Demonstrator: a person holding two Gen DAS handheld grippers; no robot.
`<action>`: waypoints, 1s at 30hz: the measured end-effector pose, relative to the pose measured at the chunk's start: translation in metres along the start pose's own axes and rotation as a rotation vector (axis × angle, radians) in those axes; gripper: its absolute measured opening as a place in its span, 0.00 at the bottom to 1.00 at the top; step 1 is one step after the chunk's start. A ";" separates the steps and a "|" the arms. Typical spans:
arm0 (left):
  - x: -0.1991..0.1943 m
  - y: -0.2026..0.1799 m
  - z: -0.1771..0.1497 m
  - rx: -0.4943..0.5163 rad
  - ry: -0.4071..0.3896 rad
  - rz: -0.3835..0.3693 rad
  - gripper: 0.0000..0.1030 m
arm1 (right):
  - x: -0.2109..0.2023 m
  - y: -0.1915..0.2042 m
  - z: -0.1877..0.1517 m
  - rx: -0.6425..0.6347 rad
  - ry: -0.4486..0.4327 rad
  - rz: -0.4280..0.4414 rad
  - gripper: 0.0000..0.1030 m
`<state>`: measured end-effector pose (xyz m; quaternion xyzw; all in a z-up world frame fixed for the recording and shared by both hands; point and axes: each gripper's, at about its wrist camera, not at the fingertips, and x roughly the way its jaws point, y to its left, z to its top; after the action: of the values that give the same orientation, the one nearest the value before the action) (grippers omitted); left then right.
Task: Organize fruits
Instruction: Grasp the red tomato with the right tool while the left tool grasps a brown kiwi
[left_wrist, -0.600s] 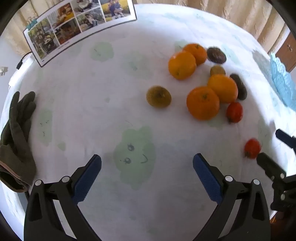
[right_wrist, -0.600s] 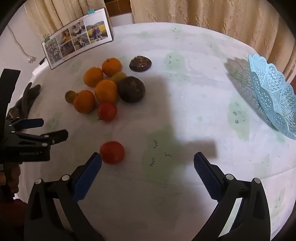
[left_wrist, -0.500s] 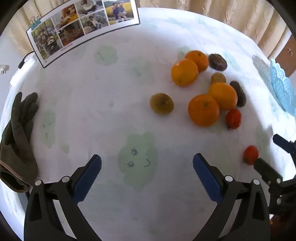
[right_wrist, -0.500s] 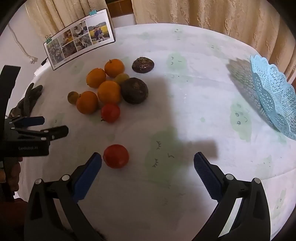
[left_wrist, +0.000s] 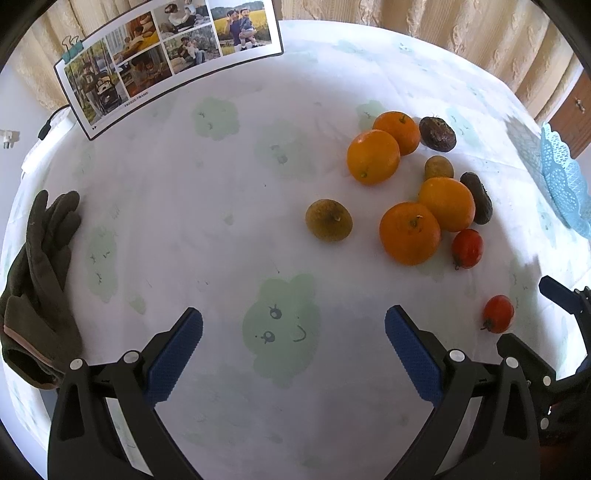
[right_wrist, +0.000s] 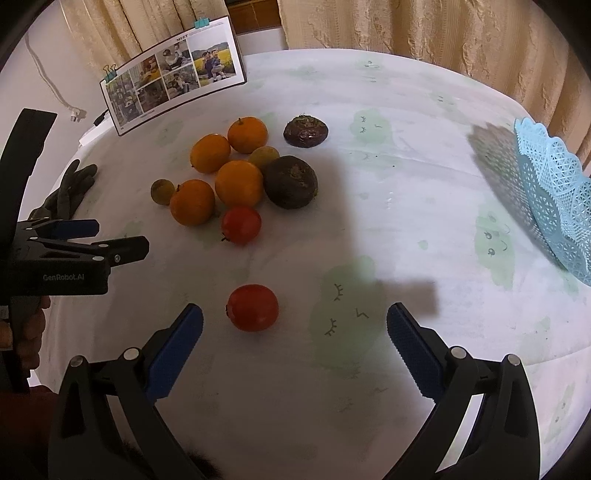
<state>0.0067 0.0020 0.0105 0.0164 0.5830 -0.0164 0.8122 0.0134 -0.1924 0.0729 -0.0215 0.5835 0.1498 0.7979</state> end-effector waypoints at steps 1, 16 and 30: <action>0.000 0.000 0.000 -0.002 -0.003 -0.004 0.95 | 0.000 0.000 0.000 0.001 -0.001 0.000 0.98; -0.007 0.004 -0.003 -0.022 -0.025 -0.051 0.95 | -0.002 0.010 -0.003 -0.025 -0.009 0.031 0.97; -0.003 0.013 0.008 -0.046 -0.032 -0.058 0.94 | 0.014 0.027 0.001 -0.102 0.005 0.025 0.63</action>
<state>0.0143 0.0144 0.0161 -0.0192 0.5703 -0.0267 0.8208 0.0105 -0.1633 0.0637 -0.0552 0.5774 0.1894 0.7922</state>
